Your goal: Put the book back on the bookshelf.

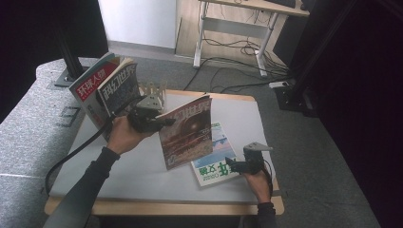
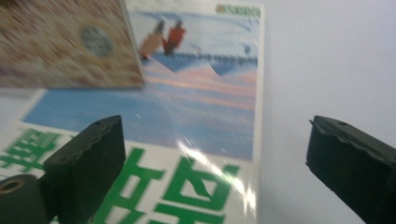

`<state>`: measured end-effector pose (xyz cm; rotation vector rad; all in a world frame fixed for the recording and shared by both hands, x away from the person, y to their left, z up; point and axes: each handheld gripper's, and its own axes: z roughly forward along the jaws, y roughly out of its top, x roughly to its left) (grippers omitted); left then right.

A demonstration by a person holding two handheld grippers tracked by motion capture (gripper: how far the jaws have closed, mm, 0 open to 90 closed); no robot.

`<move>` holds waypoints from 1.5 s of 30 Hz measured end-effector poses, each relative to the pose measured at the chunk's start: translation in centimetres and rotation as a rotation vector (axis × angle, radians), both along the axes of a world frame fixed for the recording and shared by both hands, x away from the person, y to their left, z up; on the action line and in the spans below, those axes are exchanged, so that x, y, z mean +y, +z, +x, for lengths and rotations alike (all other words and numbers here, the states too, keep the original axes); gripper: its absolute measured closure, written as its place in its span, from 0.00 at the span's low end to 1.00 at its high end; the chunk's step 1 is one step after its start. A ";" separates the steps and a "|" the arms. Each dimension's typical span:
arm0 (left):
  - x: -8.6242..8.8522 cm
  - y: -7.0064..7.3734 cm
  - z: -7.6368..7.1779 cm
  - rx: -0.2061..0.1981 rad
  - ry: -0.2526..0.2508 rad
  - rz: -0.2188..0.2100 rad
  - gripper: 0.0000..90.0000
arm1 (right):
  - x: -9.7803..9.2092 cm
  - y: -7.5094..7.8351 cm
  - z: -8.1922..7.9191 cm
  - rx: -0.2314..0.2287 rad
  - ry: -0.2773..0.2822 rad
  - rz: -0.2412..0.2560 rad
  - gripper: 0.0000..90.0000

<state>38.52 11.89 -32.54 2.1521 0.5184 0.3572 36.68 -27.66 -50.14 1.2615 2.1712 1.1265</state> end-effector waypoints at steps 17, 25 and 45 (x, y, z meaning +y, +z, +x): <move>1.8 0.5 0.1 0.051 0.041 -0.090 0.93 | -0.9 -2.6 -0.1 0.062 -0.017 -0.032 0.00; 3.5 1.3 -0.4 0.029 0.091 -0.109 0.93 | -1.4 -3.2 -0.1 0.079 -0.026 0.038 0.00; 7.2 3.0 -1.6 -0.029 0.225 -0.093 0.93 | -1.7 -3.5 0.1 0.104 -0.028 0.077 0.00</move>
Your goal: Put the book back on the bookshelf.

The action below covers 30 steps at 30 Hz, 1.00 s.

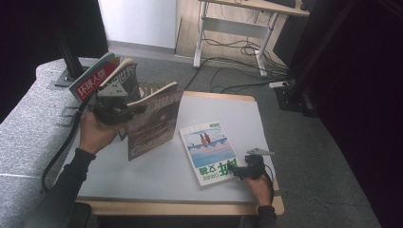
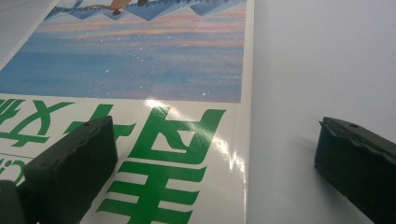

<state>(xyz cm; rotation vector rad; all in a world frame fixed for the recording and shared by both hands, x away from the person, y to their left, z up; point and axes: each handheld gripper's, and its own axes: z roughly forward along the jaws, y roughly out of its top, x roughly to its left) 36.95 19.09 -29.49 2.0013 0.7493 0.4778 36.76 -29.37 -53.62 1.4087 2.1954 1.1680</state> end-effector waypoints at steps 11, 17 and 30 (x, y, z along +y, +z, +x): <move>2.7 0.7 -0.5 -0.007 0.073 -0.001 0.93 | 0.0 0.0 0.0 0.001 0.000 0.002 0.00; 4.3 0.9 -0.7 -0.011 0.121 0.003 0.93 | 0.0 0.0 0.0 0.002 0.000 0.002 0.00; 6.7 0.8 -0.1 -0.014 0.229 -0.002 0.93 | 0.0 0.0 0.0 0.002 0.001 0.003 0.00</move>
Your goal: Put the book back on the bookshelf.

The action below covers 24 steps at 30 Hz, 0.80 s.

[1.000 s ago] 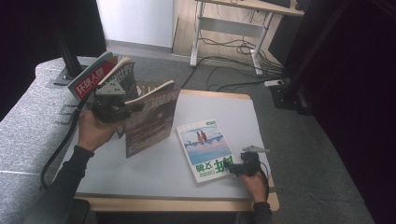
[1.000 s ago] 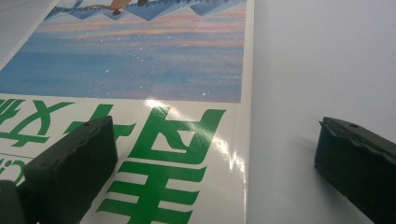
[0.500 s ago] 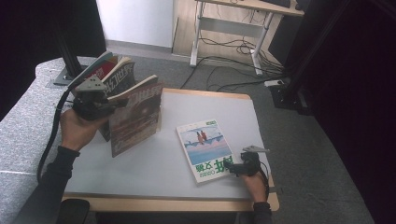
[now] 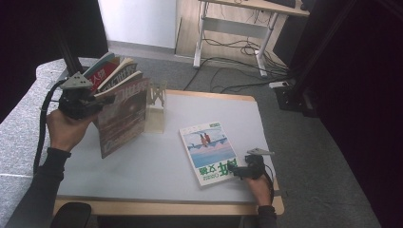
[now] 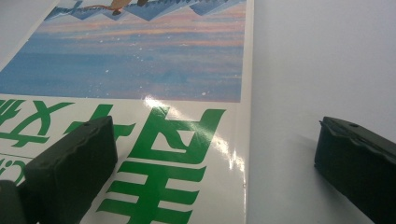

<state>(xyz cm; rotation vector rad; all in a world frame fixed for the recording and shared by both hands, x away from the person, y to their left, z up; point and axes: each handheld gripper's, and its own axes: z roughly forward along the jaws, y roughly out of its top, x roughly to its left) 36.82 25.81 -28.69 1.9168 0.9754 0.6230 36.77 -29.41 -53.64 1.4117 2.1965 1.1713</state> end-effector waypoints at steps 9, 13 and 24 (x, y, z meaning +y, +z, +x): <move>0.5 -0.1 1.1 -0.003 0.059 -0.003 0.93 | 0.0 0.0 0.0 0.002 0.000 0.001 0.00; 0.8 -0.1 1.7 -0.008 0.091 -0.011 0.93 | 0.0 0.0 0.0 0.003 0.000 0.001 0.00; 1.0 -0.4 3.7 -0.005 0.147 -0.031 0.93 | 0.0 0.0 0.0 0.004 0.001 0.003 0.00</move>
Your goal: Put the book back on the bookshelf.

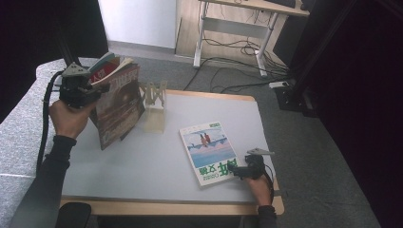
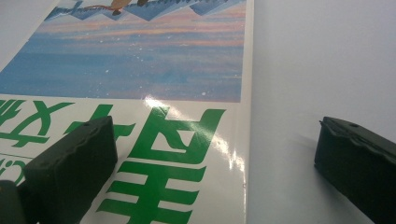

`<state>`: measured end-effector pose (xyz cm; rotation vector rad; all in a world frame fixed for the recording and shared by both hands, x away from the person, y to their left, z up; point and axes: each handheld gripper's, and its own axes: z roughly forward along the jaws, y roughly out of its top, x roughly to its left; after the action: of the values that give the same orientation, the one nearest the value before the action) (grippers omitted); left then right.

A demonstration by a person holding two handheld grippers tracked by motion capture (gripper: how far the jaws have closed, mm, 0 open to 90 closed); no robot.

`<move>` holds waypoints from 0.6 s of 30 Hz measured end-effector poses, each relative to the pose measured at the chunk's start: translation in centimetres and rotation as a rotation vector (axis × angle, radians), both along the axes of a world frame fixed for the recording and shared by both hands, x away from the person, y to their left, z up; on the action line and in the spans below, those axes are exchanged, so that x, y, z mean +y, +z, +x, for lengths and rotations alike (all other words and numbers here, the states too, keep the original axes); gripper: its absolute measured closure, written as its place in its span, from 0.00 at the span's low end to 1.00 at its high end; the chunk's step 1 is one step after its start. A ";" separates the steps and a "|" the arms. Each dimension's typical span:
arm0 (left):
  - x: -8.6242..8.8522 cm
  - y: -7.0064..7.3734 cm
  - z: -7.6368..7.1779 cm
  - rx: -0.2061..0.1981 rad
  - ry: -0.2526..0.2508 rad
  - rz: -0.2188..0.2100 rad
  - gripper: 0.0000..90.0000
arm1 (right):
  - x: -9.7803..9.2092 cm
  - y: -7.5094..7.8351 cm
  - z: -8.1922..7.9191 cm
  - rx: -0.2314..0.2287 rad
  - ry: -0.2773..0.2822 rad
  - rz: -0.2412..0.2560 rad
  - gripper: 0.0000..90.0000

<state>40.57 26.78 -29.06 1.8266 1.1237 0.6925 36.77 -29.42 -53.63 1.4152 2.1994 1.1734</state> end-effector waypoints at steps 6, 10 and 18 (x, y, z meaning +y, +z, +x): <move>-0.5 -0.5 1.2 -0.002 0.014 -0.009 0.93 | 0.0 0.0 0.0 0.001 0.000 -0.002 0.00; -0.8 -0.8 2.0 -0.008 0.022 -0.019 0.93 | 0.0 0.0 0.0 0.002 0.000 -0.001 0.00; -1.5 -1.2 3.4 -0.024 0.044 -0.034 0.93 | 0.0 0.0 0.0 0.000 0.001 -0.002 0.00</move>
<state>43.94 25.27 -30.31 1.7654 1.1561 0.7147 36.79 -29.44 -53.62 1.4141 2.2009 1.1714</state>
